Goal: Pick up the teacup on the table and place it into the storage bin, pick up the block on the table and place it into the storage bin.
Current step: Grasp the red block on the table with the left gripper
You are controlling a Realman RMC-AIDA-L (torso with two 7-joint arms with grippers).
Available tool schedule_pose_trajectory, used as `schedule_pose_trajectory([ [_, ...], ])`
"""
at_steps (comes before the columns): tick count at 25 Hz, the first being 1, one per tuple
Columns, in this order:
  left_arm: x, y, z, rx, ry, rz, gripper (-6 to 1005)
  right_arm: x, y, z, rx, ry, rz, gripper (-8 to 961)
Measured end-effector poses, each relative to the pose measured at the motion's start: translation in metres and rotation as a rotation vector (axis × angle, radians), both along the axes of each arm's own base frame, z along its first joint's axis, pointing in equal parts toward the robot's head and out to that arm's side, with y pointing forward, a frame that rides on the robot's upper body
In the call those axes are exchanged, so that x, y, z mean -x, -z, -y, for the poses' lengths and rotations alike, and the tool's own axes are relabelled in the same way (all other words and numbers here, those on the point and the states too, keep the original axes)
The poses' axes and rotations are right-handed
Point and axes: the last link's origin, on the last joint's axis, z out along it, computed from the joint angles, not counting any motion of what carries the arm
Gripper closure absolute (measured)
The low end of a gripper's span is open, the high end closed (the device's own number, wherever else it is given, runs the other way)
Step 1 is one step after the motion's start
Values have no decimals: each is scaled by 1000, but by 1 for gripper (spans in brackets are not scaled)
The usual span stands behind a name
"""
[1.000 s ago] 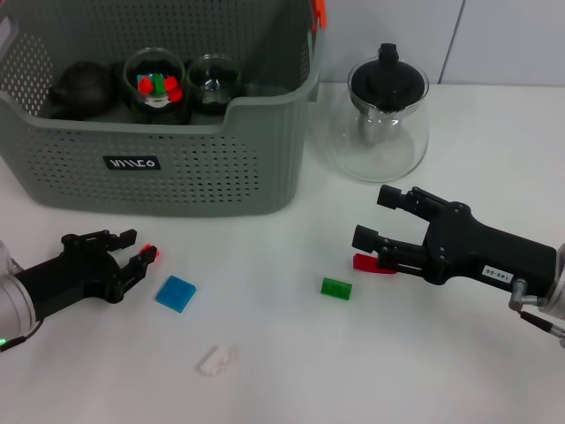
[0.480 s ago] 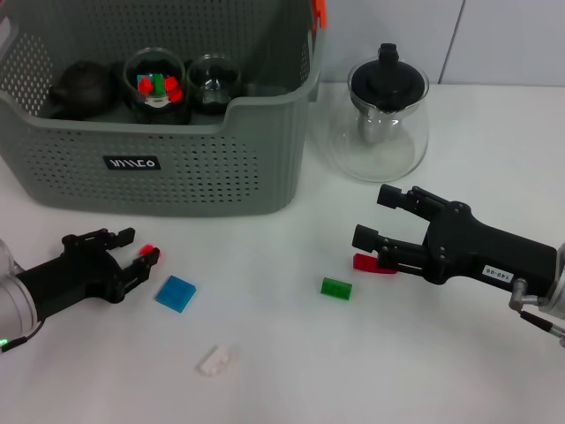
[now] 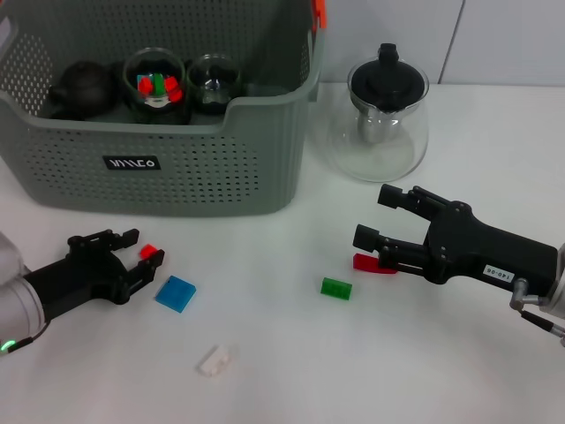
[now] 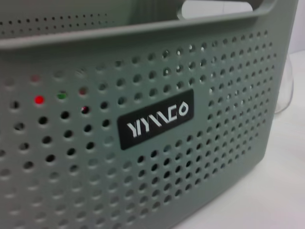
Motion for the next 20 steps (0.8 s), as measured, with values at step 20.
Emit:
schedule_pose_trajectory([
  [20,-1,6,1,4,36,-31,519,-2,0,0,-2,5,3,9],
])
